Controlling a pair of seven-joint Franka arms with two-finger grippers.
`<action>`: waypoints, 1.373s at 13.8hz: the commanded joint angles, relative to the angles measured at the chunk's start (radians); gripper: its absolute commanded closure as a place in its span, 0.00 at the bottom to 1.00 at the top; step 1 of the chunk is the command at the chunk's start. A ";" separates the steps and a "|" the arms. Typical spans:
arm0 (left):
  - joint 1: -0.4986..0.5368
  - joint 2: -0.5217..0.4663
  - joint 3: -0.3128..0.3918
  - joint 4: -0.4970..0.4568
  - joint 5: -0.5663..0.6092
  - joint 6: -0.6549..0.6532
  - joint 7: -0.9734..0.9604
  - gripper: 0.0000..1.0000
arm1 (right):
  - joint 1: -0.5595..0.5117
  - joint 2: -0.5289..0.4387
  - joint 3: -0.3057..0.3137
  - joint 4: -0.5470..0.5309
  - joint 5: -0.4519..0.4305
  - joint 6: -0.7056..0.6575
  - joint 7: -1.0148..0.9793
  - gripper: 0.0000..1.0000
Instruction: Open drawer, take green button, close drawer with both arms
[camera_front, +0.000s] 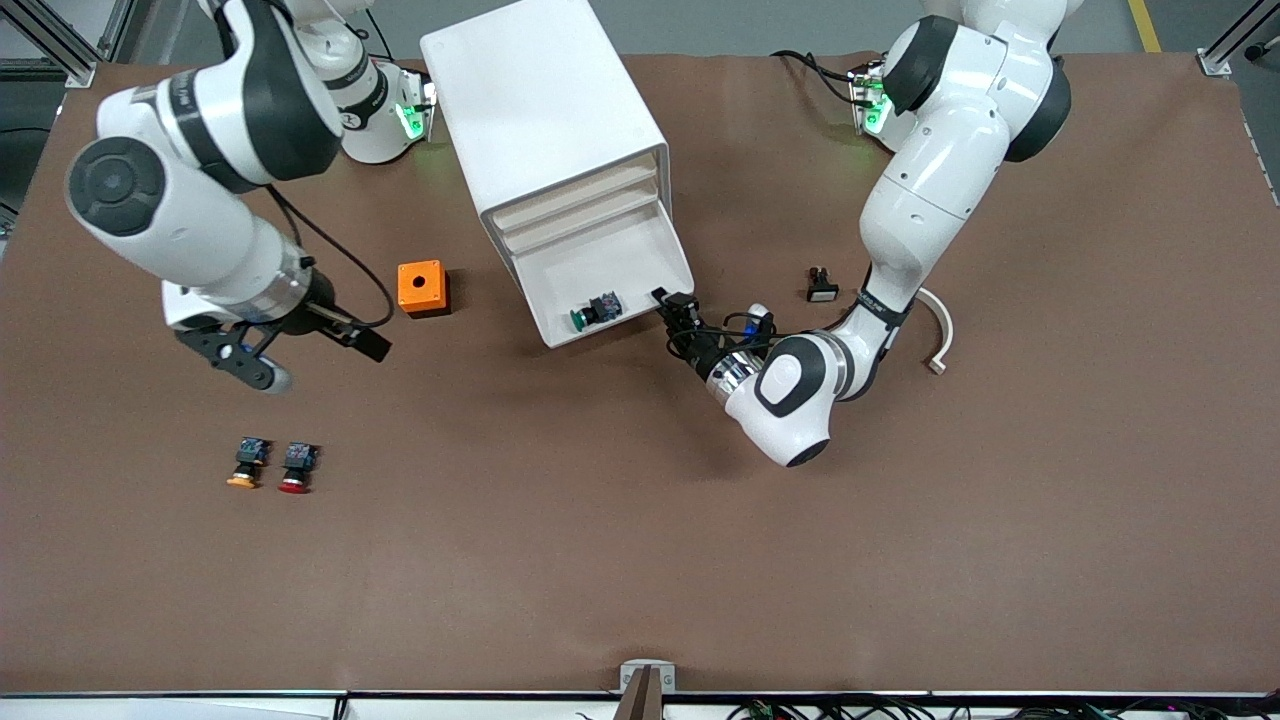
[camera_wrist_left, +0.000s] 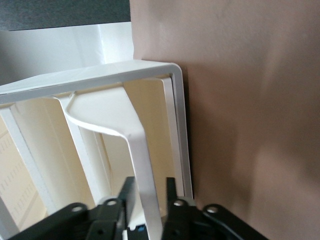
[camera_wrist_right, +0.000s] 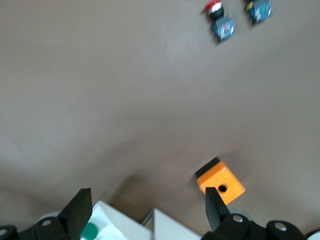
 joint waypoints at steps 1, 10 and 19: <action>0.009 -0.009 -0.007 0.011 -0.022 0.002 0.124 0.00 | 0.088 0.038 -0.006 -0.009 0.037 0.039 0.178 0.00; 0.043 -0.125 0.015 0.049 0.075 -0.007 0.782 0.00 | 0.292 0.126 -0.006 -0.123 0.089 0.266 0.527 0.00; -0.144 -0.295 0.169 0.059 0.499 0.201 1.120 0.00 | 0.466 0.242 -0.008 -0.186 0.089 0.531 0.731 0.00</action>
